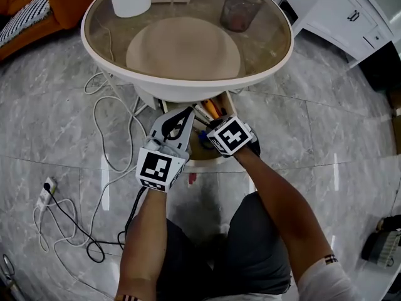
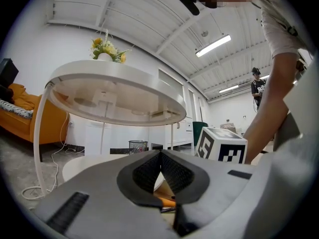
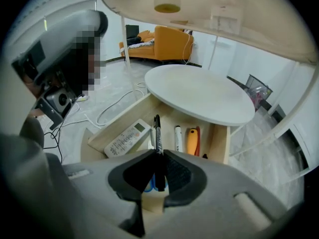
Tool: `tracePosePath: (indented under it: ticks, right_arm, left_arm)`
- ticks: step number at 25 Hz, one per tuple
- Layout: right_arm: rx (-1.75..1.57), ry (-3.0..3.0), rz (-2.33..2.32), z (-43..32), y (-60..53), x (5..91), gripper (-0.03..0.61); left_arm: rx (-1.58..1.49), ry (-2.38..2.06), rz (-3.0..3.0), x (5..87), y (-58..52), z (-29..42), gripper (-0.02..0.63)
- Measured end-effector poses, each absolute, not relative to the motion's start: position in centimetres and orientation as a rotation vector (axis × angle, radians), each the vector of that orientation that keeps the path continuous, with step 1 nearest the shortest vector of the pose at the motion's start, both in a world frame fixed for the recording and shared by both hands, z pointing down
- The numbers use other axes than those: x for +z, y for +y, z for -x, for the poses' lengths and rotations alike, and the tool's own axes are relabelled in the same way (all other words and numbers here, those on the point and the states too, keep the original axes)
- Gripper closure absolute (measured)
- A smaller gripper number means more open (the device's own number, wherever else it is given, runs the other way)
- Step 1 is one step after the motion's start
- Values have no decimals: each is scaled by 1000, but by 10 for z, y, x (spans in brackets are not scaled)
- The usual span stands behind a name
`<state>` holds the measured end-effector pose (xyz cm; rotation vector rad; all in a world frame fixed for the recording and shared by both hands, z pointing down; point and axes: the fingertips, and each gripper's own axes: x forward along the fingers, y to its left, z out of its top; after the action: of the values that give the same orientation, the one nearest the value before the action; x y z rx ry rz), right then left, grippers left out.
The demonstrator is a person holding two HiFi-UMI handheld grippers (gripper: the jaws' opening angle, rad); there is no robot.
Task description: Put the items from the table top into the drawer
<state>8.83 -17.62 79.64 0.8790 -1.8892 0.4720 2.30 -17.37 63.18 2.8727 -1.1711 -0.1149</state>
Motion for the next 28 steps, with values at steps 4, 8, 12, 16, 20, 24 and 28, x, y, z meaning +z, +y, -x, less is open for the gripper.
tracePosePath:
  ticks: [4,8,12,16,20,24,28]
  right_arm:
    - [463,-1841,-862,-95,-177,811,531]
    - [457,-1805,-847,-101,-178,821,531]
    - [480,-1795,-818,-101,-179,827,529]
    - [487,-1778,-790,-100,-177,836,529]
    - [473,-1766,-752,-101,-175,843,529]
    - [481,-1772,-762,-101,-174,842,526]
    - [476,-1792,-762,-100,-174,839,509]
  left_arm:
    - [-168,-1195,-2820,631,-179,-13,614]
    - [-165,-1198,-2812,634,-180,-9,614]
    - [-151,-1189,-2823,633,-180,-9,614]
    - [-127,-1182,-2828,636,-178,-10,614]
    - [-118,-1192,-2825,637,-180,-7,614]
    - [-111,-1186,-2825,639,-178,-9,614]
    - [-102,-1178,-2828,640,-176,-11,614]
